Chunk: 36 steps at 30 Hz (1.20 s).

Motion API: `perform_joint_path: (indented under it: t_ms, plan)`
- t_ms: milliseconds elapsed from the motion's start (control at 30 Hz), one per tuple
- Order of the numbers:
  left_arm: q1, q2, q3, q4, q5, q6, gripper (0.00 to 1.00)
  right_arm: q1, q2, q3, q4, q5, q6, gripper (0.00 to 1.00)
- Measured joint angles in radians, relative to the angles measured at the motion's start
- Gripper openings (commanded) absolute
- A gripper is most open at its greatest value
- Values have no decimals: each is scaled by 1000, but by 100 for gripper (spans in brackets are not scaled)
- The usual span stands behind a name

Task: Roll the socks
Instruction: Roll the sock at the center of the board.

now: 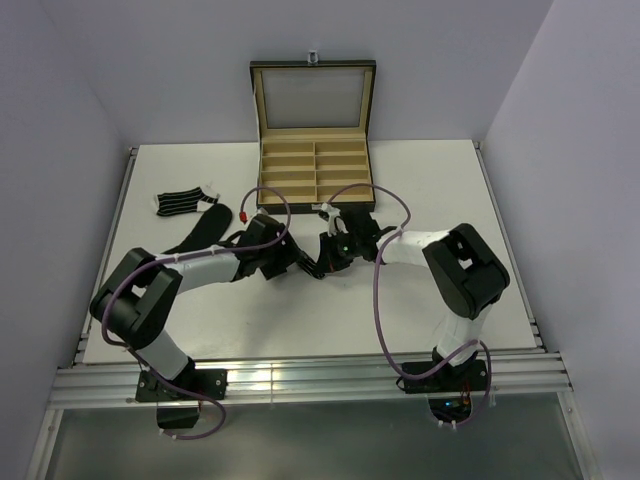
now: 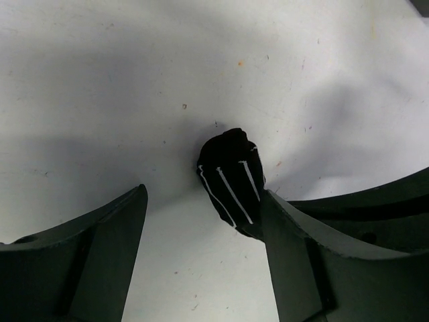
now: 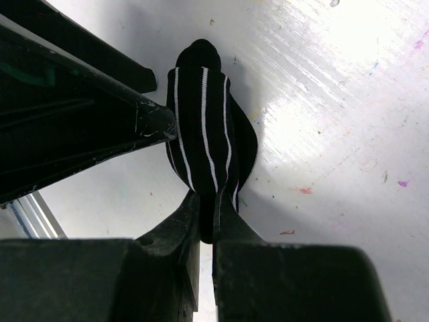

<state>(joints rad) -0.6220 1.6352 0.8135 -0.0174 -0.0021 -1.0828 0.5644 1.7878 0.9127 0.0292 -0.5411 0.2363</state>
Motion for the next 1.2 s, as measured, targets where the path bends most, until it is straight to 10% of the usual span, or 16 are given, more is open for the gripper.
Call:
perform_joint_path:
  t_ms: [767, 1067, 1200]
  plan:
    - [-2, 103, 73, 49, -3, -117, 59, 0, 10, 12, -21, 0, 2, 0]
    - [-8, 151, 123, -5, -14, -141, 17, 0, 10, 13, -23, 2, 2, 0]
    - [-11, 158, 145, -31, -22, -133, 0, 0, 9, 13, -23, 12, 5, 20]
